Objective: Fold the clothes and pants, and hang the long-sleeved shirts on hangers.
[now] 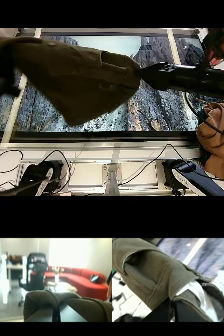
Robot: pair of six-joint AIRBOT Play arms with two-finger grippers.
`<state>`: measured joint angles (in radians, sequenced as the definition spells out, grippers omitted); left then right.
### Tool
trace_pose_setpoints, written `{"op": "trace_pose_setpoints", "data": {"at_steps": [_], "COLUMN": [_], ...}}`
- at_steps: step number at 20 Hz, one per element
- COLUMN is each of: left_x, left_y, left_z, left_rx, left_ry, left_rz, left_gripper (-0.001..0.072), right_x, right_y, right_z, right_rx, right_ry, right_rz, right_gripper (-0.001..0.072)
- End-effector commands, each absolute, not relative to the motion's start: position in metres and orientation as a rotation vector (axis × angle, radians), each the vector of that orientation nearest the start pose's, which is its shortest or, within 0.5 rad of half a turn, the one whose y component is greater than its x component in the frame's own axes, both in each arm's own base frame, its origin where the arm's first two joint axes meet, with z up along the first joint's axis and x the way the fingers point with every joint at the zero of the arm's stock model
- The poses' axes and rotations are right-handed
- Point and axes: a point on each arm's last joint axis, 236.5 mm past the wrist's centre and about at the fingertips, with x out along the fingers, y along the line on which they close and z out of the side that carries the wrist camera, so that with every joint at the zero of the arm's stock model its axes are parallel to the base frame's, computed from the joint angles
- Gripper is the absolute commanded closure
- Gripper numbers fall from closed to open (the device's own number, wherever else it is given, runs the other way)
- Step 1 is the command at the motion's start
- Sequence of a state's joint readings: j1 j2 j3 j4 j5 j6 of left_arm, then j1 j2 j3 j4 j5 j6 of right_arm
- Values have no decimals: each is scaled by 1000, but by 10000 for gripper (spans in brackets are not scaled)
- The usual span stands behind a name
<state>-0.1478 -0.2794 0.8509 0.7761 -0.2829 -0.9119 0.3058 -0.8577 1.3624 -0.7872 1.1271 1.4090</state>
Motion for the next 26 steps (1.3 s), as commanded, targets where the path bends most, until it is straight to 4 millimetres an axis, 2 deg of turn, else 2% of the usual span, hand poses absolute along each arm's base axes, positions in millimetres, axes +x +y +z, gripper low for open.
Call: {"op": "trace_pose_setpoints", "data": {"at_steps": [1,3,4,5,7,9,12,14,16,18,21,24,25,26], "left_x": [175,171,175,184,211,242,291,329,367,397,424,439,443,445], "left_y": [-99,-120,-130,-136,-135,-128,-128,-129,-131,-137,-140,-130,-126,-124], "left_z": [414,387,367,342,289,231,166,124,88,62,38,36,39,41], "left_rx": [-154,-251,-287,-318,-356,-341,-364,-392,-461,-620,-850,-910,-909,-907], "left_ry": [-361,-207,-97,27,262,473,650,721,757,773,774,720,694,677], "left_rz": [-488,-588,-621,-625,-561,-473,-404,-349,-296,-246,-165,-108,-95,-88], "left_gripper": [689,689,689,690,689,688,687,687,686,686,686,685,662,607], "right_x": [198,169,161,159,174,201,255,298,344,390,443,474,479,483], "right_y": [262,278,287,294,302,299,287,286,282,271,248,224,218,214], "right_z": [328,322,317,306,269,218,150,119,104,103,104,90,81,72], "right_rx": [305,305,293,275,235,189,154,206,265,336,425,465,468,467], "right_ry": [703,781,805,824,869,930,958,924,855,753,617,574,583,596], "right_rz": [1082,1151,1168,1156,1062,929,740,655,580,508,409,329,310,295], "right_gripper": [665,665,665,665,665,665,665,665,665,665,665,665,664,620]}}
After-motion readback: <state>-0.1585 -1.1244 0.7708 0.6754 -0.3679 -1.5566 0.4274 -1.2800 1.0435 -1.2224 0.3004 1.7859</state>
